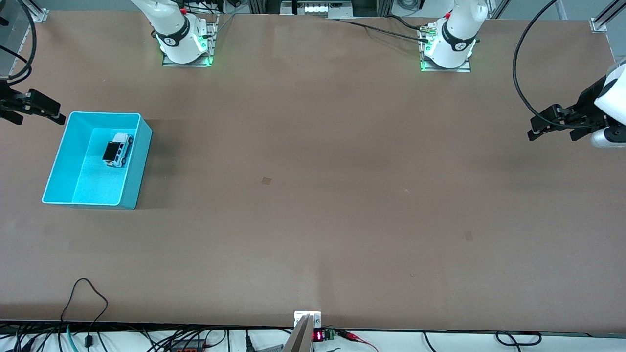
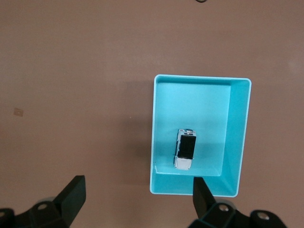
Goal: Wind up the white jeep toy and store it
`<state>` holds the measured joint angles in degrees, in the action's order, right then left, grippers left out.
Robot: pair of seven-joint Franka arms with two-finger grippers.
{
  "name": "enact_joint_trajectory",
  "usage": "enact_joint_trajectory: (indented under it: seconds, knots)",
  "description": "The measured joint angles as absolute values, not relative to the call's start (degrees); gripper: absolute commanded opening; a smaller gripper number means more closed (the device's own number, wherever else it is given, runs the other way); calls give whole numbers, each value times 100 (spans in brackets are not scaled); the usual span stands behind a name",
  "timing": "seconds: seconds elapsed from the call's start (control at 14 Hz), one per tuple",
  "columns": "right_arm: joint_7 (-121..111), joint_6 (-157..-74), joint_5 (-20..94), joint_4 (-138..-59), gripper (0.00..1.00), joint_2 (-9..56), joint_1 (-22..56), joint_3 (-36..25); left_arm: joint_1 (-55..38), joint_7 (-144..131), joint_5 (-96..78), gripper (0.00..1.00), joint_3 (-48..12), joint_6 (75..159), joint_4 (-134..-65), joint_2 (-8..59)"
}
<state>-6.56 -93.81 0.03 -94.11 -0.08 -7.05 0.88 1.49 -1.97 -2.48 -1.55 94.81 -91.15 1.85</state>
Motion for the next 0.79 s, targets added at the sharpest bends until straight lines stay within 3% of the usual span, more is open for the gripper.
enact_joint_trajectory:
  seconds: [0.36, 0.79]
  knots:
    - [-655, -9248, 19, -8834, 100, 504, -245, -228, 151, -197, -248, 100, -155, 9472, -9115, 185]
    - [-655, -9189, 20, -8763, 100, 649, -66, -264, 153, -197, -248, 100, -154, 9469, -9115, 183]
